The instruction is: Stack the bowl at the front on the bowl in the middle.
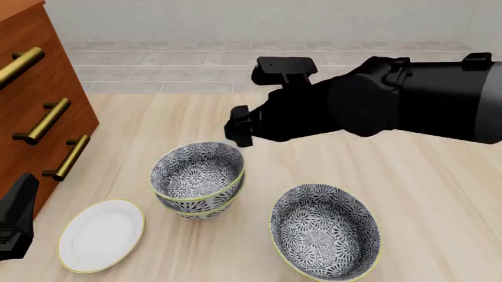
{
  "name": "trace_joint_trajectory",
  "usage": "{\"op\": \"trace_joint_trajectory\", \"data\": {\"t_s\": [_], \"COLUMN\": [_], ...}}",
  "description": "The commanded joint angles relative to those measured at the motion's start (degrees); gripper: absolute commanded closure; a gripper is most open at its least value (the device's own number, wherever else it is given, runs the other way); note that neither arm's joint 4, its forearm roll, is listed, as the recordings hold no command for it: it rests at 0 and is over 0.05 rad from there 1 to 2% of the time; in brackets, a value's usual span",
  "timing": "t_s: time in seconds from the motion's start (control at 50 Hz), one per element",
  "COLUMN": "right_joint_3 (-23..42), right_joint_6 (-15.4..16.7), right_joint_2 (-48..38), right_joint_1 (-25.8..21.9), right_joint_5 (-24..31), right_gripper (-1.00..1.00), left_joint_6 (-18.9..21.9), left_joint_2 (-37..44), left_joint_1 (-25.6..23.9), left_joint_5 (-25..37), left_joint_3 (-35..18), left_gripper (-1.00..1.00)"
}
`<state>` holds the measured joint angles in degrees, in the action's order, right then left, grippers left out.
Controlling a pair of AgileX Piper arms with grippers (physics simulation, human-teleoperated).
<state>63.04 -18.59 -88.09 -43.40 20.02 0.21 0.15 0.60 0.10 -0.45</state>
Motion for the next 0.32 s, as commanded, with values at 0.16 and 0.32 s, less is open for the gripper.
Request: {"op": "trace_joint_trajectory", "data": {"t_s": [0.16,0.32], "right_joint_3": [-5.4,-8.7], "right_joint_6": [2.7,3.6], "right_joint_2": [12.6,18.6], "right_joint_1": [2.0,3.6], "right_joint_5": [4.8,6.3], "right_gripper": [-1.00,-1.00], "left_joint_6": [-0.1,-0.1], "left_joint_2": [0.0,0.0], "left_joint_1": [0.0,0.0], "left_joint_5": [0.1,0.1], "left_joint_3": [0.0,0.0], "left_gripper": [-1.00,-1.00]}}
